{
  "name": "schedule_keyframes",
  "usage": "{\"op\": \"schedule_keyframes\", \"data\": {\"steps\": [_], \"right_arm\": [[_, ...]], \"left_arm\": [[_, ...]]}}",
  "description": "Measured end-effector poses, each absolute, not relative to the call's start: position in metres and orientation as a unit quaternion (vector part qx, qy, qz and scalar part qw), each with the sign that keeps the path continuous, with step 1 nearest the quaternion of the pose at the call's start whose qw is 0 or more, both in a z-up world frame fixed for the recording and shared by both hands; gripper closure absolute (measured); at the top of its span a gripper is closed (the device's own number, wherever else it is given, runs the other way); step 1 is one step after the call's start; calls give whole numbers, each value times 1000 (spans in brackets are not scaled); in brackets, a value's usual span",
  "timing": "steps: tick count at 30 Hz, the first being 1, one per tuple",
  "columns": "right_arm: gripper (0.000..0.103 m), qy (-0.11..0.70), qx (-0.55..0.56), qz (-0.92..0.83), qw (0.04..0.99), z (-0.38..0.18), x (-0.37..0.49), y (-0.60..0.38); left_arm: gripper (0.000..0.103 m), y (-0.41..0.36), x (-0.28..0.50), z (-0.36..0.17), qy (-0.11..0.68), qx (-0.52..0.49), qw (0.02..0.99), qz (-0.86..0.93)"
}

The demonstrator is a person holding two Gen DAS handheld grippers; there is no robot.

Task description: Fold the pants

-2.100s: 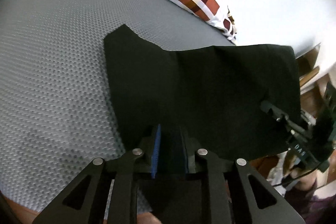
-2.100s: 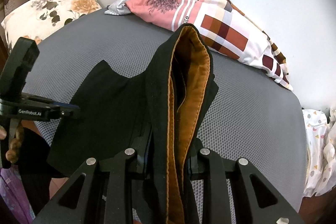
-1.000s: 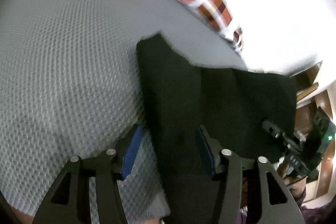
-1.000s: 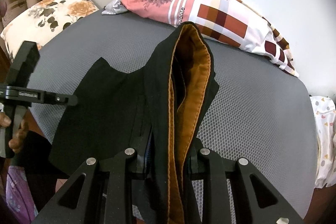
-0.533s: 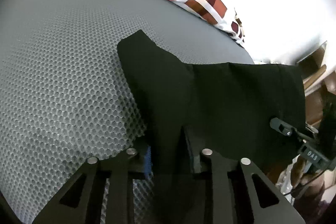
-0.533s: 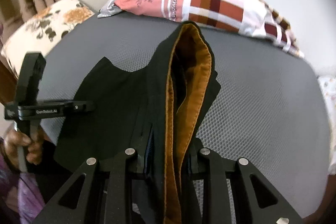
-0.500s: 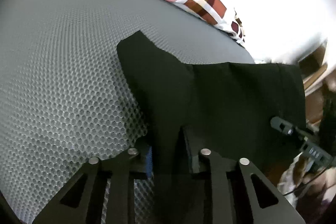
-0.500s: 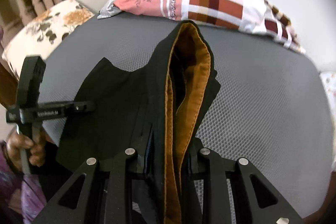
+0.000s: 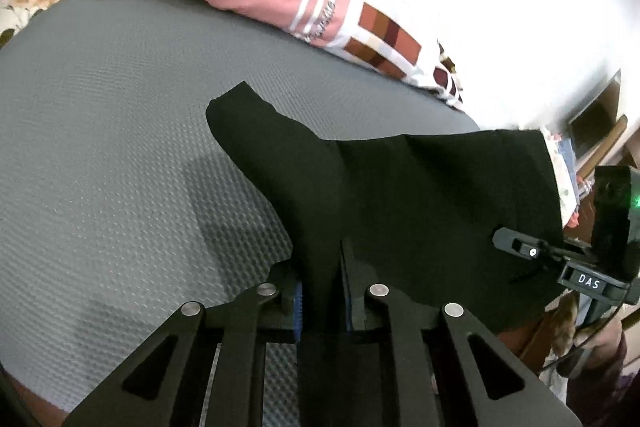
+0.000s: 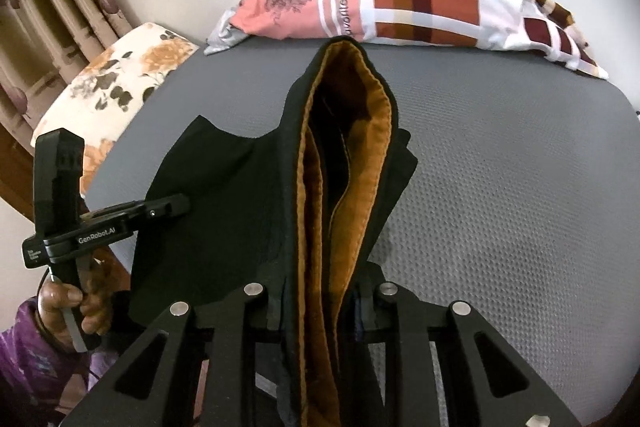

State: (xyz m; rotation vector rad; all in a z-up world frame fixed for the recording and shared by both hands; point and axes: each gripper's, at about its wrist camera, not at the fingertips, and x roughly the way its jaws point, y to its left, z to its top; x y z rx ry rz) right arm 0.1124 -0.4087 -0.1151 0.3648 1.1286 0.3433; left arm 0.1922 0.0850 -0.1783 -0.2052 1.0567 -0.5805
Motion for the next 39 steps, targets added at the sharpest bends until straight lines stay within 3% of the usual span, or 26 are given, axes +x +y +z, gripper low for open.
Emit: {"op": "schedule_keyframes", "data": {"steps": [21,39], "right_arm": [[83,497,202,220,815,-102,266,-323],[83,499,199,225,813,-133,364,-267]], "left_arm": [[89,153,358,-135,440,-97,872,-193],[89,190,460,-152,430,-60,889,-147]]}}
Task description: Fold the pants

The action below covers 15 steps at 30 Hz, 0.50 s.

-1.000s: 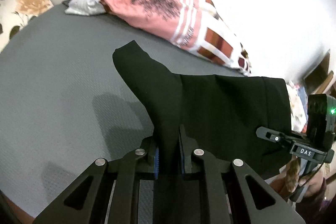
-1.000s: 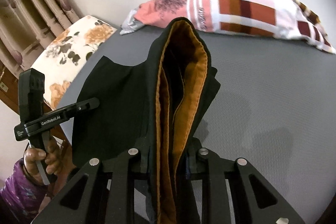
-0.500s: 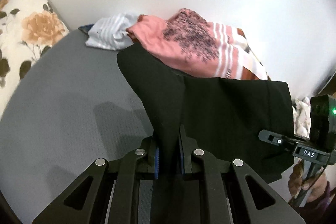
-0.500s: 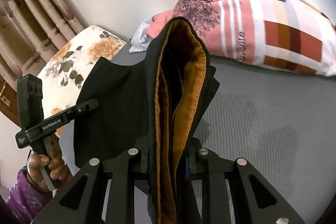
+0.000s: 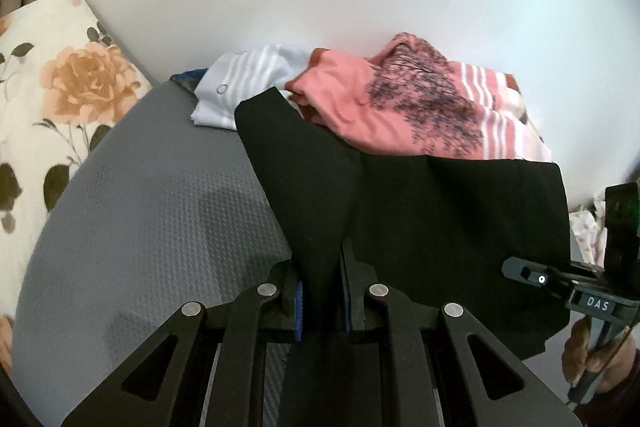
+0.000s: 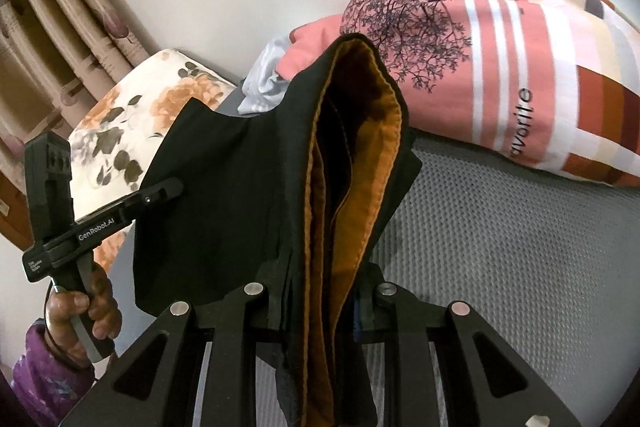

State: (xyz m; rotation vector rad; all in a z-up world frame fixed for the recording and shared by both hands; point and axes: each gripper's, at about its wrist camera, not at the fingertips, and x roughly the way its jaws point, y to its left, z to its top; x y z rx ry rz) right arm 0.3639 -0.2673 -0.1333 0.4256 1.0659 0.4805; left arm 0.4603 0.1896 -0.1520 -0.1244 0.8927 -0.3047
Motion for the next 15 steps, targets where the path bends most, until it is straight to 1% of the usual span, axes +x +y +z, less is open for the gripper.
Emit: {"op": "schedule_keyframes", "data": {"steps": [15], "right_arm": [[83,513,204,213,806,-167,390,-256]], "left_arm": [[90,191,493,-174,428,-20,895,-124]]}}
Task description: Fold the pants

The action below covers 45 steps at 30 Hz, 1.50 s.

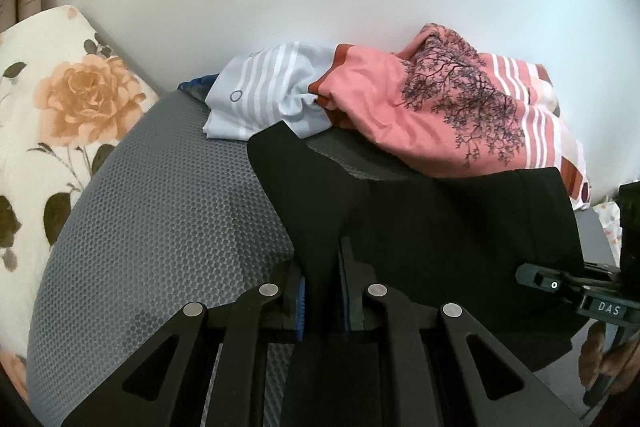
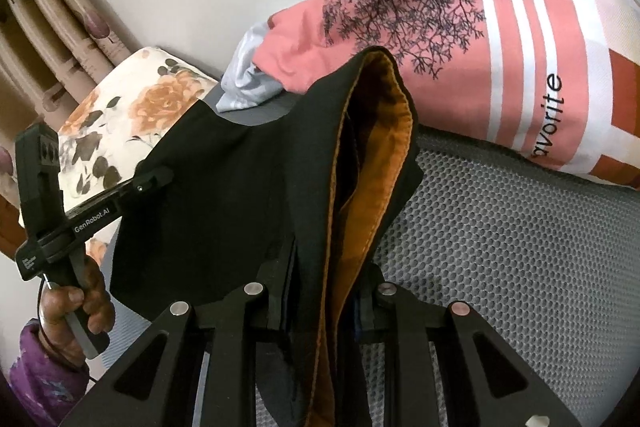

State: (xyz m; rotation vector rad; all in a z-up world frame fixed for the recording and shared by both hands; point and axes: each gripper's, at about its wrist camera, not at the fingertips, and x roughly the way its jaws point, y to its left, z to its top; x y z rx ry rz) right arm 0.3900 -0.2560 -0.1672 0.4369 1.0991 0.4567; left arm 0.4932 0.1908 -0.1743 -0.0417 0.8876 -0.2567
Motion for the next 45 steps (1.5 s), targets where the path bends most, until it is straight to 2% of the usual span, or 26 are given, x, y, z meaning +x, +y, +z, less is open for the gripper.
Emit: {"op": "schedule_keyframes", "data": {"steps": [9,11,13,14,16,18,20,23,26,28,30,31,39,45], "right_arm": [[81,521,218,210,798,-183,392,-263],[73,526,238,200,792,-190,392,-270],[57,537,241,178,789,-202,390,-274],[54,539,242,171,788,-206,388,-276],[45,540,242,162,790,-211,382,-281],[40,528,226,140,806,-206,374,-286],[39,513,189,118,829,-193,365,-286],[37,485,144,96,857,-169,347,-285],[24,456,100,89,880,-144,326,-277],[17,431,81,93,894,-125,310,-269],[10,406,72,92,906,-108,295,-263],[9,395,71,92,911,-99,288,-262],[5,336,113,99,930,-44,249,-267],[4,315,79,84,942,-13,217,-266]], "left_arm": [[90,190,497,-188,430,2,897,-102],[82,190,498,-194,435,6,896,-89],[73,195,497,-197,426,5,902,-70],[67,197,496,-197,421,9,905,-56],[62,200,491,-193,402,24,915,-20],[50,202,484,-188,386,27,922,-4],[34,201,474,-178,366,35,930,16],[25,193,452,-159,329,54,942,35],[12,182,434,-144,312,69,946,48],[11,174,415,-130,293,74,952,47],[7,166,400,-118,276,88,955,64],[4,163,394,-113,272,92,956,69],[1,147,336,-74,249,98,959,90],[0,138,295,-48,235,90,964,87]]}}
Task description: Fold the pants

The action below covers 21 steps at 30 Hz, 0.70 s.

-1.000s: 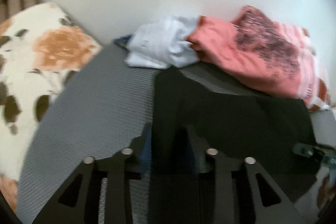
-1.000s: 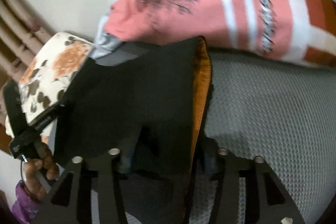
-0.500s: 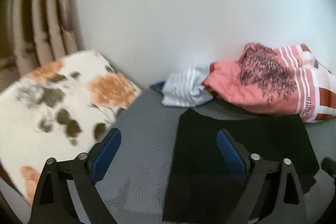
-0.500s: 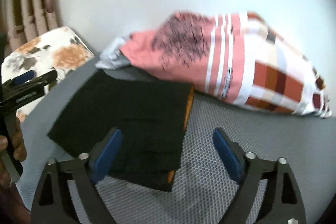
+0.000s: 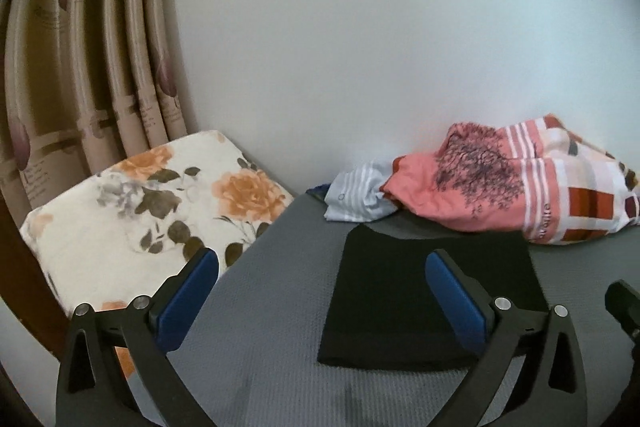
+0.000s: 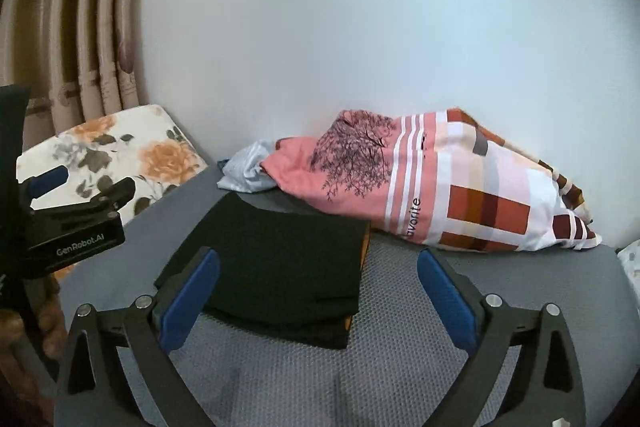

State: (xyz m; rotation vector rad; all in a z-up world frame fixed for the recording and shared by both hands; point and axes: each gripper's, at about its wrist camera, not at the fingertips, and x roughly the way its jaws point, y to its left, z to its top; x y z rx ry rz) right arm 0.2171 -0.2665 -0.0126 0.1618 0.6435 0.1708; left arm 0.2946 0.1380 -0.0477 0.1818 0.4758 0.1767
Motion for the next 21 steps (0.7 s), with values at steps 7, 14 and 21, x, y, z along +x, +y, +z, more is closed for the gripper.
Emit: {"op": "schedule_keyframes", "data": {"steps": [7,14,21], "right_arm": [[2,300,91,86,946,14,190,-275],[1,289,95,90,948,35,167,-279],[1,282,98,99,949,51,147,-278]], "left_arm": [[0,136,254,-14,210,75,970,94],[0,135,227,12,192,67,975,94],[0,134,199,30,179,55,978,91]]}}
